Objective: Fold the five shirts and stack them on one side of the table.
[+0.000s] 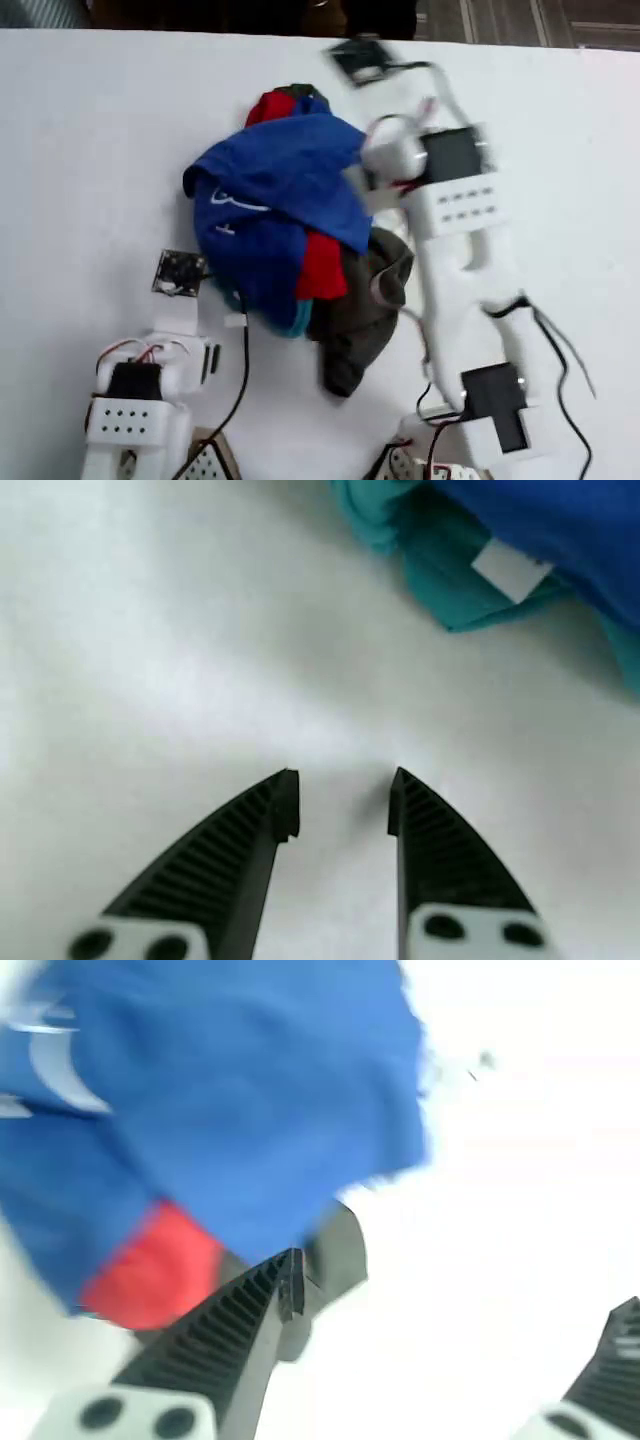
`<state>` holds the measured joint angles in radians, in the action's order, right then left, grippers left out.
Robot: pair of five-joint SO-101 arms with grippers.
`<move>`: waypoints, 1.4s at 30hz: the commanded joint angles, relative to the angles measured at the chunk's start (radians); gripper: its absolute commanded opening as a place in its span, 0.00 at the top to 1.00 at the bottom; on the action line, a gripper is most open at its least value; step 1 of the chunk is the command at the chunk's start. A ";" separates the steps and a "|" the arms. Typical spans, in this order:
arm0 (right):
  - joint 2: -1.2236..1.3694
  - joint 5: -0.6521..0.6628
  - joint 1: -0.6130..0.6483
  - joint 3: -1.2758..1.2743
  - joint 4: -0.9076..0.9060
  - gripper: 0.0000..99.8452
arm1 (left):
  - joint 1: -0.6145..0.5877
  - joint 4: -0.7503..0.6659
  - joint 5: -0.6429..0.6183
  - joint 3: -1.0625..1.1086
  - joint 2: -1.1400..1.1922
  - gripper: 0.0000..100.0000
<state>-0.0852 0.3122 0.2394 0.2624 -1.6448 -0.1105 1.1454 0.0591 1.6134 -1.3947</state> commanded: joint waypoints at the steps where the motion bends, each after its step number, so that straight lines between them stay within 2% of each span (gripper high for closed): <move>1: -0.044 0.006 -0.147 -0.075 -0.018 0.56 | -0.006 -0.014 -0.006 -0.001 -0.005 0.83; 8: -0.044 0.006 -0.274 -0.388 0.058 0.56 | -0.006 -0.014 -0.006 -0.001 -0.005 0.83; 12: -0.050 0.006 -0.303 -0.612 0.282 0.56 | -0.006 -0.014 -0.006 -0.001 -0.005 0.83; 21: -0.048 -0.006 -0.246 -1.031 0.855 0.56 | -0.006 -0.014 -0.006 -0.001 -0.005 0.83; 23: -0.051 -0.058 -0.251 -1.108 0.977 0.56 | -0.006 -0.018 -0.006 -0.001 -0.005 0.83; 28: -0.099 -0.137 -0.303 -1.128 1.013 0.56 | -0.005 -0.018 -0.006 -0.001 -0.005 0.83; 31: -0.087 -0.143 -0.309 -1.131 1.021 0.56 | 0.038 -0.032 -0.006 -0.001 -0.005 0.83; 34: -0.082 -0.143 -0.308 -1.129 1.021 0.56 | 0.063 -0.164 0.000 0.001 -0.005 0.83; 40: -0.081 -0.143 -0.278 -1.134 1.040 0.56 | 0.044 -0.594 -0.006 0.062 -0.005 0.83; 42: -0.081 -0.143 -0.275 -1.134 1.040 0.56 | 0.043 -0.641 -0.003 0.087 0.002 0.83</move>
<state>-0.1327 0.1772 -0.0491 -0.8761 -0.6199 -0.0675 0.6283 0.0591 1.6701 -1.3871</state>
